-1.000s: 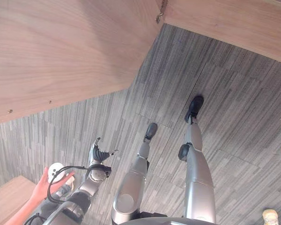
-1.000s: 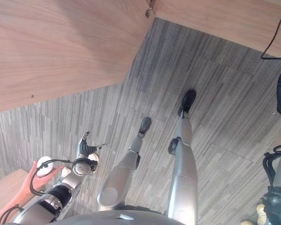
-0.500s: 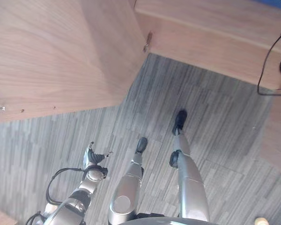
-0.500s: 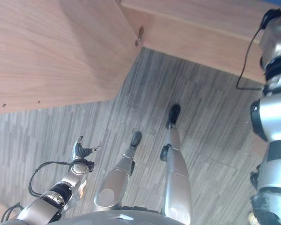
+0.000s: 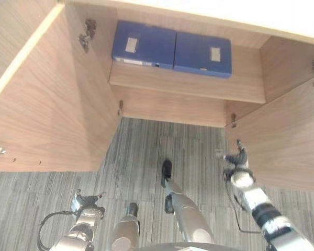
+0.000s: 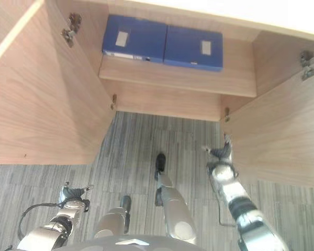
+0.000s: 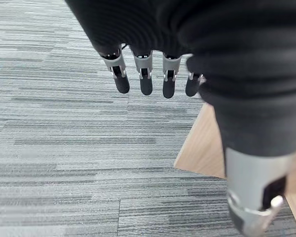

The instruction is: Put the empty folder in the office cabinet

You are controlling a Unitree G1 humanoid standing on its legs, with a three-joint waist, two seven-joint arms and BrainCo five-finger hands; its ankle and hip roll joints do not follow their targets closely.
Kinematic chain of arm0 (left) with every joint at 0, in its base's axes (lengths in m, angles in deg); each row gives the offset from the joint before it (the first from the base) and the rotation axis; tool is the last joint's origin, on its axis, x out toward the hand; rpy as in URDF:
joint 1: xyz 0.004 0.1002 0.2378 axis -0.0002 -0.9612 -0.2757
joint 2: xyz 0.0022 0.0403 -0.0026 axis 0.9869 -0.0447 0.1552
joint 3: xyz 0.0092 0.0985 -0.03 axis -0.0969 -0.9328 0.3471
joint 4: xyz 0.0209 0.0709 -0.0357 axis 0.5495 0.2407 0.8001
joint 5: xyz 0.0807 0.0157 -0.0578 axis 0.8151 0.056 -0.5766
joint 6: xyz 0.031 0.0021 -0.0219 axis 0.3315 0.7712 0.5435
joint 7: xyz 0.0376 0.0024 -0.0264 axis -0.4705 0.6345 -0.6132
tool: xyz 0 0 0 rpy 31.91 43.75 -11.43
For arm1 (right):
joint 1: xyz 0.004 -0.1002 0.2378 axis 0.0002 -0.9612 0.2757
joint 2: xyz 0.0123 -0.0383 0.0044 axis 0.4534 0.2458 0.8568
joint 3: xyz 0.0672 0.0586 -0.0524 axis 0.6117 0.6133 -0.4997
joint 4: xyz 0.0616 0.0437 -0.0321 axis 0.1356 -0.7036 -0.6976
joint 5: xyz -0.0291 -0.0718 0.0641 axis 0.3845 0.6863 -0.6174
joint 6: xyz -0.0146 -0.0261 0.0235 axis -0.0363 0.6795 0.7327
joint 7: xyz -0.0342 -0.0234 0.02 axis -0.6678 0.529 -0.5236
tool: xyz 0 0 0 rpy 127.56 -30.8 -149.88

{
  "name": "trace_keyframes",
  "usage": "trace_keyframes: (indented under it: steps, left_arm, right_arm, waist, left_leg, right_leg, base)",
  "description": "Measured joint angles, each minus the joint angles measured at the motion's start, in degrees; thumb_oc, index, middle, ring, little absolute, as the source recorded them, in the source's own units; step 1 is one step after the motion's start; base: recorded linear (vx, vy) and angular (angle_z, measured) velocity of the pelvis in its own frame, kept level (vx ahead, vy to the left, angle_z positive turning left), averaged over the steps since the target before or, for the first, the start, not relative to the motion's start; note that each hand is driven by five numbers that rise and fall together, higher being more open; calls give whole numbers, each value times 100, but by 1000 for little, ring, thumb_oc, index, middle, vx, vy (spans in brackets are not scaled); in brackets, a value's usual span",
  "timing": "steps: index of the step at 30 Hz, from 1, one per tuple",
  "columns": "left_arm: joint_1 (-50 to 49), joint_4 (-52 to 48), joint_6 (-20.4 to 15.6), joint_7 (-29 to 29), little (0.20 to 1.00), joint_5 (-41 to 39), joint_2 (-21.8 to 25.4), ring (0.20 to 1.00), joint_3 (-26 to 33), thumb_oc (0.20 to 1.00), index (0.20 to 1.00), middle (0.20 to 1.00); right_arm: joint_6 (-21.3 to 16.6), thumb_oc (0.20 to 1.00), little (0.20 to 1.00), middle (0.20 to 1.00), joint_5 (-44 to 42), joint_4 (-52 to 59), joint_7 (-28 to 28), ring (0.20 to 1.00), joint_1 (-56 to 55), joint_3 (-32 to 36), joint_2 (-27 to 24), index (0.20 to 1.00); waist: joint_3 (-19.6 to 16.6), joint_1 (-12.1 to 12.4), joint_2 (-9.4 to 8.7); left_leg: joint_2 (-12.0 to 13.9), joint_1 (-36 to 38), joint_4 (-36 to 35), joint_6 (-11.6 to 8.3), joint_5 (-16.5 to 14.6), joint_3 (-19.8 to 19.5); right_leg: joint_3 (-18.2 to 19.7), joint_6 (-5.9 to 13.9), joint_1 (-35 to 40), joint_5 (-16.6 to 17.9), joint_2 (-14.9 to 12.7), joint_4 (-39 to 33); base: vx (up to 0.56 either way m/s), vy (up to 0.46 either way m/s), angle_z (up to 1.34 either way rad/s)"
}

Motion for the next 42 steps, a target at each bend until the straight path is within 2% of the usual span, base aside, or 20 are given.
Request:
trace_keyframes:
  steps: [3,4,8,10,12,14,18,21,22,24,26,28,31,33,34,35,36,38,40,42]
  left_arm:
    - [-297,61,43,66,1000,137,16,1000,75,1000,1000,1000]
    - [-341,70,49,84,1000,199,28,1000,55,1000,1000,1000]
    - [-580,169,80,134,1000,329,37,1000,60,1000,1000,1000]
    - [-741,167,75,199,1000,412,64,1000,60,1000,1000,1000]
    - [-879,139,61,384,1000,547,304,1000,64,1000,1000,1000]
    - [-936,95,31,519,1000,645,513,1000,68,1000,1000,1000]
    - [-1124,209,20,686,1000,759,477,1000,65,1000,1000,1000]
    - [-1178,297,29,789,1000,760,386,1000,60,1000,1000,1000]
    - [-1142,308,22,801,1000,761,352,1000,67,1000,1000,1000]
    - [-1087,363,18,791,1000,758,308,1000,116,1000,1000,1000]
    - [-1064,425,51,772,1000,760,242,1000,107,1000,1000,1000]
    - [-1025,456,56,757,1000,762,218,1000,103,1000,1000,1000]
    - [-761,693,165,629,1000,764,111,1000,20,1000,1000,1000]
    - [-659,806,142,589,1000,860,55,1000,-78,1000,1000,1000]
    - [-653,805,131,578,1000,862,59,1000,-69,1000,1000,1000]
    - [-646,847,126,553,1000,859,69,1000,-187,1000,1000,1000]
    - [-626,847,116,543,1000,857,32,1000,-220,1000,1000,1000]
    - [-555,838,112,514,1000,856,44,1000,-179,1000,1000,1000]
    - [-496,907,137,488,1000,856,170,1000,-178,1000,1000,1000]
    - [-477,966,152,490,1000,853,308,1000,-177,1000,1000,1000]
  right_arm:
    - [87,1000,1000,1000,298,-20,319,1000,-370,-122,-16,1000]
    - [115,1000,1000,1000,404,-47,431,1000,-350,-127,-58,1000]
    - [120,1000,1000,1000,756,-87,681,1000,-215,-274,-89,1000]
    - [121,1000,1000,1000,1054,-224,967,1000,54,-760,-316,1000]
    - [80,1000,1000,1000,1385,431,1652,1000,791,-1813,-1271,1000]
    - [-160,1000,1000,1000,1395,892,2124,1000,1430,-2223,-2195,1000]
    - [-429,1000,1000,1000,1354,989,2302,1000,2142,-1674,-3627,1000]
    - [-501,1000,1000,1000,1352,968,2197,1000,2204,-1049,-4389,1000]
    - [-544,1000,1000,1000,1354,988,2005,1000,2026,-274,-4701,1000]
    - [-550,1000,1000,1000,1348,1117,1481,1000,1568,1327,-4672,1000]
    - [-481,1000,1000,1000,1350,1068,797,1000,1532,2170,-4718,1000]
    - [-417,1000,1000,1000,1353,953,554,1000,1694,2279,-4730,1000]
    - [-144,1000,1000,1000,1382,646,-500,1000,2255,2310,-4826,1000]
    - [45,1000,1000,1000,1389,-457,-991,1000,2798,2253,-4821,1000]
    - [169,1000,1000,1000,1349,-708,-1104,1000,2866,2291,-4813,1000]
    - [188,1000,1000,1000,1222,-1394,-1278,1000,3163,2225,-4740,1000]
    - [201,1000,1000,1000,991,-1855,-1338,1000,3370,2224,-4715,1000]
    - [267,1000,1000,1000,219,-3191,-1351,1000,3950,2307,-4740,1000]
    - [244,1000,1000,1000,-138,-4065,-1271,1000,4362,2048,-4797,1000]
    - [243,1000,1000,1000,-352,-4415,-1131,1000,4373,2069,-4836,1000]
  waist:
    - [-436,-24,106]
    - [-556,-22,152]
    - [-777,-18,206]
    - [-936,20,222]
    - [-957,53,230]
    - [-976,110,239]
    - [-1103,145,397]
    - [-1259,77,443]
    - [-1302,-47,504]
    - [-1363,-145,606]
    - [-1414,-332,698]
    - [-1419,-329,716]
    - [-1343,-435,721]
    - [-1264,-293,709]
    - [-1217,-303,679]
    - [-1132,-315,578]
    - [-1080,-231,683]
    - [-911,-137,877]
    - [-762,16,909]
    - [-745,71,828]
  left_leg:
    - [14,188,-103,82,0,31]
    - [8,266,-221,129,79,50]
    - [-25,596,-480,179,191,87]
    - [-28,760,-637,200,257,147]
    - [-47,1042,-898,205,393,157]
    - [-56,1295,-1038,208,460,257]
    - [-42,1744,-1477,246,577,362]
    - [-20,1903,-1661,276,627,487]
    - [-20,1988,-1711,302,643,487]
    - [-26,2038,-1716,306,643,465]
    - [-115,2164,-1714,353,611,519]
    - [-176,2206,-1739,376,598,530]
    - [-495,2267,-1666,493,533,779]
    - [-578,2292,-1673,591,605,993]
    - [-590,2296,-1666,608,634,994]
    - [-623,2143,-1475,639,662,1118]
    - [-488,2069,-1434,709,702,1178]
    - [-197,2042,-1782,785,1003,1285]
    - [-38,1943,-1833,728,1140,1358]
    - [78,1891,-1836,639,1211,1236]
  right_leg:
    - [-6,71,125,-144,7,2]
    - [-10,231,158,-303,-16,2]
    - [-13,244,367,-323,-60,-29]
    - [-33,244,440,-323,-70,-53]
    - [-90,244,629,-323,-111,-100]
    - [-96,245,729,-323,-96,-132]
    - [9,246,932,-321,-34,-137]
    - [56,259,967,-310,3,-129]
    - [61,258,1023,-309,0,-116]
    - [76,250,1048,-301,-22,-56]
    - [140,257,1117,-117,-68,-50]
    - [159,227,1116,21,-109,-46]
    - [144,228,1129,356,-337,-124]
    - [-6,263,1092,126,-434,-132]
    - [-52,387,1100,26,-479,-109]
    - [-164,637,1123,-374,-540,-169]
    - [-238,995,1084,-620,-486,-138]
    - [190,851,807,-475,-485,606]
    - [407,811,750,-661,-755,1529]
    - [563,1088,1388,-821,-1127,1447]
  base:
    - [28,27,-12]
    - [37,27,-9]
    - [12,-14,-7]
    - [-8,-29,-13]
    - [-2,-9,-2]
    - [-4,6,-18]
    - [-11,21,-17]
    - [-39,48,-22]
    - [-58,54,-4]
    - [-93,69,2]
    - [-150,87,-13]
    - [-83,42,-27]
    - [-156,72,-44]
    - [-172,13,-42]
    - [-273,-19,-15]
    - [-214,-29,-16]
    - [-213,-30,-21]
    - [-172,-70,-23]
    - [-113,-110,-22]
    - [-25,-93,16]
